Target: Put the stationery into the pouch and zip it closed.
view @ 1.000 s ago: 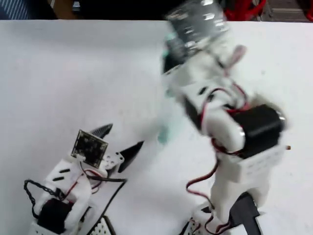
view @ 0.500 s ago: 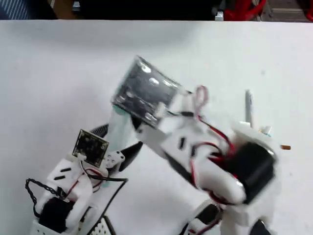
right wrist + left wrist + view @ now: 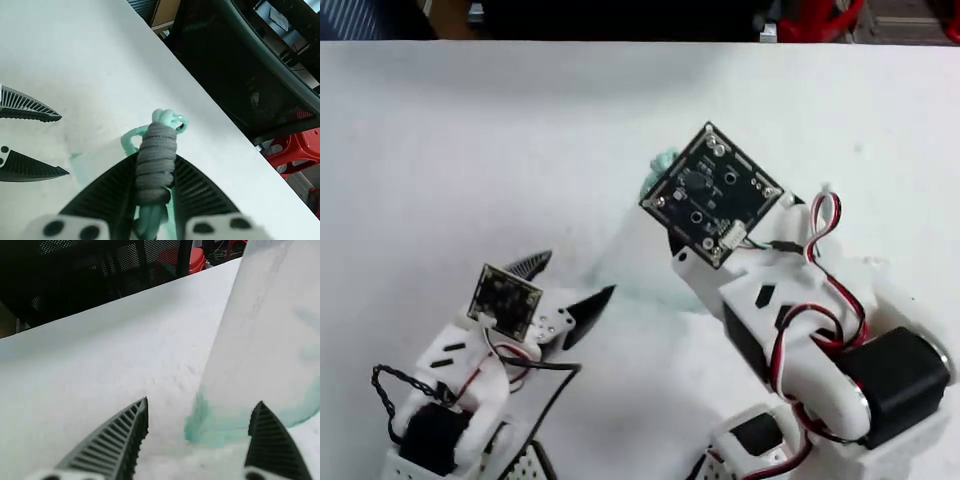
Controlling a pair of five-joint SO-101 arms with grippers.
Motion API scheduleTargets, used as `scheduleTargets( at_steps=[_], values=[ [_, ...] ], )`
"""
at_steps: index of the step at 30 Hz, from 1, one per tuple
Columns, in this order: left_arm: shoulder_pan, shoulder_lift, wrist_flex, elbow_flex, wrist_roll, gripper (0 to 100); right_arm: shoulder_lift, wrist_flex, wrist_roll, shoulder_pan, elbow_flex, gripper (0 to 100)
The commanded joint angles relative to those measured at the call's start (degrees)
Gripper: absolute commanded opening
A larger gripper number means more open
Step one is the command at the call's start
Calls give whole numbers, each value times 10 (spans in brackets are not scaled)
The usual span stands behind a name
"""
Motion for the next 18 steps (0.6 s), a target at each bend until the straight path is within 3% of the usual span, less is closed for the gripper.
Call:
scheduleTargets(
  at_steps=[1,7,13,18],
  values=[
    [2,-3,-11,-3,8,316,-10,0,4,6,-2,19],
    [2,-3,-11,-3,8,316,-4,0,-7,22,2,17],
    [2,-3,-11,-3,8,316,18,-40,-128,122,0,17],
    [-1,-3,-11,-3,8,316,54,-48,-199,140,0,20]
  ],
)
